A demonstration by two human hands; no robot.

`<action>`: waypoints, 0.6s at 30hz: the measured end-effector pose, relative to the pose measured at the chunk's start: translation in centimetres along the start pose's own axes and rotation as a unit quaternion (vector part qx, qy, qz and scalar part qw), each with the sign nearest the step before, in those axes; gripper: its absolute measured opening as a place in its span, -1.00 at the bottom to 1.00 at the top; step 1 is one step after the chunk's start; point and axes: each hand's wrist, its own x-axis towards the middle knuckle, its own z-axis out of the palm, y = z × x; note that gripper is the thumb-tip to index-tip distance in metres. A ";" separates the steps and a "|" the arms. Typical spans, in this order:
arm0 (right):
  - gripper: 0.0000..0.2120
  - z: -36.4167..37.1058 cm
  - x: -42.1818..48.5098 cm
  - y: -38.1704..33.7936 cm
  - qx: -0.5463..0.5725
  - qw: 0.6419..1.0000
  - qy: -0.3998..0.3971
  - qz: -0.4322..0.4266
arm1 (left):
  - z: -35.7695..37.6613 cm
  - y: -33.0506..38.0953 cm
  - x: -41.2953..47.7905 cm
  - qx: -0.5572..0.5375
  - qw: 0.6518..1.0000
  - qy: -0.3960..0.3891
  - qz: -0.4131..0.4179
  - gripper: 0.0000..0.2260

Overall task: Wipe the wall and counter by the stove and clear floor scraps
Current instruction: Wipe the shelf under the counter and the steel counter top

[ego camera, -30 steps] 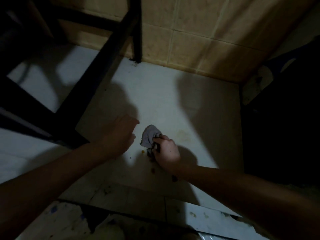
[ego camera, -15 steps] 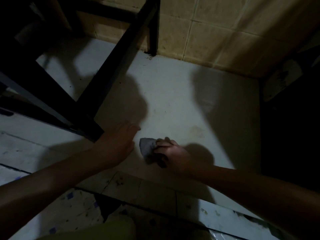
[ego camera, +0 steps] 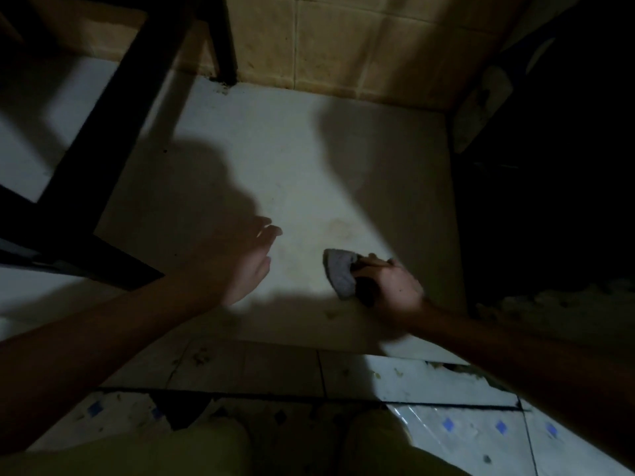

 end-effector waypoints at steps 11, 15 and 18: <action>-0.56 0.8 -4.2 3.3 0.089 0.960 0.132 0.231 | 0.4 2.0 1.6 0.008 0.998 -0.013 0.053 -0.68; -0.65 2.6 -5.1 2.6 0.099 0.957 0.150 0.227 | 0.7 1.5 1.6 -0.002 0.999 -0.021 0.044 -0.67; -0.65 3.3 -5.2 1.6 0.122 0.962 0.155 0.189 | 0.8 1.0 1.5 -0.004 0.999 -0.030 0.035 -0.61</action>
